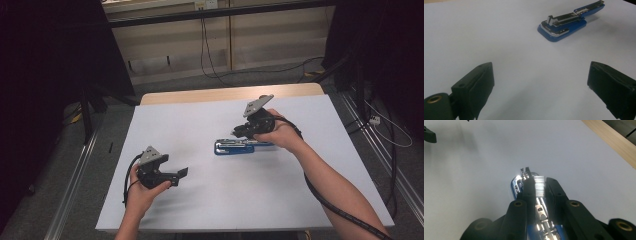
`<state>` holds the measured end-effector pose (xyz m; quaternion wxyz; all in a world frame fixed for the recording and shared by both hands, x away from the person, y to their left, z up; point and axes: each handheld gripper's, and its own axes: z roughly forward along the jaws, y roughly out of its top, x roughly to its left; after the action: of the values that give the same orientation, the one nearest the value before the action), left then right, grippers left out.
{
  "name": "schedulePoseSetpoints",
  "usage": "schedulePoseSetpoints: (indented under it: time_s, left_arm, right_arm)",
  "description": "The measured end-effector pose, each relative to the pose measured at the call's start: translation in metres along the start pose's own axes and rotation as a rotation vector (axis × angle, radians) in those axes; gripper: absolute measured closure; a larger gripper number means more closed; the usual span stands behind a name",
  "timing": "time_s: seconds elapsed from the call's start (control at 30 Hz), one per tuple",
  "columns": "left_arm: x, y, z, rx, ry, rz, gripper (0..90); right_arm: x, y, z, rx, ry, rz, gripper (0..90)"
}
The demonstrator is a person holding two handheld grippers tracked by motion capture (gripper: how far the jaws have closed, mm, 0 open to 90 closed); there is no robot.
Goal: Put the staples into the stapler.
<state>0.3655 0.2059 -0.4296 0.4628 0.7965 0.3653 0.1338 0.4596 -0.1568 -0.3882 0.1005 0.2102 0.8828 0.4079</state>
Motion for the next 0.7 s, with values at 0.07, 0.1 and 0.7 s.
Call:
schedulePoseSetpoints:
  time_s: [0.07,0.1,0.7]
  left_arm:
    - [0.0002,0.0,-0.0003,-0.004,0.002,-0.003,7.4]
    - [0.0004,0.0,-0.0005,-0.004,0.002,-0.005,7.4]
    - [0.0011,0.0001,-0.0013,-0.01,0.003,-0.012,7.4]
  right_arm:
    - [-0.0004,0.0009,0.0008,0.0,0.003,-0.006,79.2]
    - [-0.0005,0.0013,0.0012,-0.001,0.006,-0.012,79.1]
    - [-0.0014,0.0083,0.0096,0.007,0.028,-0.043,79.2]
